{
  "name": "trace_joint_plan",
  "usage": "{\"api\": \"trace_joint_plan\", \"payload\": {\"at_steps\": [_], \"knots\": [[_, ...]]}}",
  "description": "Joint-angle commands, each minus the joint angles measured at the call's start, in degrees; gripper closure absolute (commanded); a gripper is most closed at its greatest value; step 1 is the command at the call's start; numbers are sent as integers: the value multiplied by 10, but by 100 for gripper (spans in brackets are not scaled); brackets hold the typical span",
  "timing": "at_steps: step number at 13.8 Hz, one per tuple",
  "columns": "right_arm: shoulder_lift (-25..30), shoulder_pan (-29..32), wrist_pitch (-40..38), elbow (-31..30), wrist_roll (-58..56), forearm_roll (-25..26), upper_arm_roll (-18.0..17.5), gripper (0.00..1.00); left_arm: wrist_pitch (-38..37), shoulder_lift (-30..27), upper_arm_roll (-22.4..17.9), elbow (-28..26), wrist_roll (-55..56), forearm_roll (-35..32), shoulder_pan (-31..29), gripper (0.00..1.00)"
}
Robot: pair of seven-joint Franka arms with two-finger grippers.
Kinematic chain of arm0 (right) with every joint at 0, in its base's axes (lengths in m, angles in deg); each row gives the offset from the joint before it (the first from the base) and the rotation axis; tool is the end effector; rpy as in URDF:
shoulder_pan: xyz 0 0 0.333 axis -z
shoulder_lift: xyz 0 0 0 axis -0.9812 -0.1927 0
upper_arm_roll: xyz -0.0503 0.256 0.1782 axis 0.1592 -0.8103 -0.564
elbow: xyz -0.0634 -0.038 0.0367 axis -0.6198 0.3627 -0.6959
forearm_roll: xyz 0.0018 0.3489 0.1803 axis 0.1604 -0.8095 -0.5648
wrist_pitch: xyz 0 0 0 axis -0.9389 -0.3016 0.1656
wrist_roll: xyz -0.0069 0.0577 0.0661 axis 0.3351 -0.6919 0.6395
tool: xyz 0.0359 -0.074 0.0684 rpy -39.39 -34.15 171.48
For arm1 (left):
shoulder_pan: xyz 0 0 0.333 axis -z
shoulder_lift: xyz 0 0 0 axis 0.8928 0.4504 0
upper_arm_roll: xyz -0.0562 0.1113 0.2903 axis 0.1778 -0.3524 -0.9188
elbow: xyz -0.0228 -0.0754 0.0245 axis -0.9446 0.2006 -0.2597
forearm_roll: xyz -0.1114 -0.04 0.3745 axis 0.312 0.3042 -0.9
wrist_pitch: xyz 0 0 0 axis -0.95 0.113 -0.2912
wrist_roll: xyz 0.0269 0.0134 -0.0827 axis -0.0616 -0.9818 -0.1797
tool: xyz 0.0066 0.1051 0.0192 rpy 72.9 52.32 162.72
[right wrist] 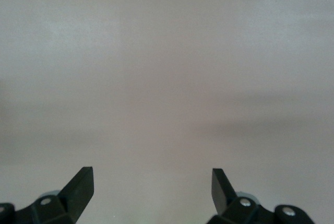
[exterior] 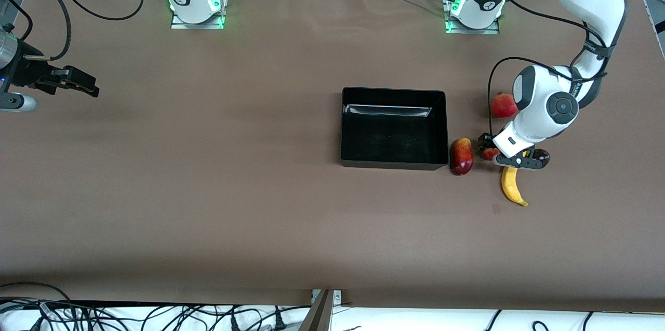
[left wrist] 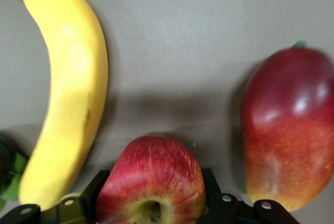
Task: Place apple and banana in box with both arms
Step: 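Lower the left gripper onto the small red apple and grasp it, then lift the apple and carry it over the box with the left gripper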
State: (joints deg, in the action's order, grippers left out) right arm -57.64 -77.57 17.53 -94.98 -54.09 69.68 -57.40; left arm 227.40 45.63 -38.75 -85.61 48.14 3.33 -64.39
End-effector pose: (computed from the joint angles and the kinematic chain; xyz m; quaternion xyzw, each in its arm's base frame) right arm 0.5644 -0.0144 0.5676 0.9990 -0.0239 -0.0362 0.0054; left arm 0.5606 -0.0129 0.2078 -0.9974 0.0720 0.0066 0.0014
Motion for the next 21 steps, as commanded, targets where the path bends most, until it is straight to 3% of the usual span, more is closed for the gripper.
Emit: {"api": "trace_joint_plan", "payload": {"at_steps": [1, 4, 9, 14, 21], "knots": [[3, 0, -7, 4, -6, -7, -1, 0, -58, -85, 2, -1, -12, -8, 28, 100], [3, 0, -9, 4, -6, -7, 0, 0, -105, -125, 5, 20, 14, -1, 105, 100], [0, 0, -2, 4, -6, -6, -1, 0, -107, -110, 24, 60, 190, 8, 222, 100], [-1, 0, 6, 4, -6, -5, 1, 0, -103, -18, 23, 124, 377, 5, 336, 100], [-3, 0, 20, 2, -6, -5, 1, 0, -97, 102, 23, 216, 404, 7, 375, 100]]}}
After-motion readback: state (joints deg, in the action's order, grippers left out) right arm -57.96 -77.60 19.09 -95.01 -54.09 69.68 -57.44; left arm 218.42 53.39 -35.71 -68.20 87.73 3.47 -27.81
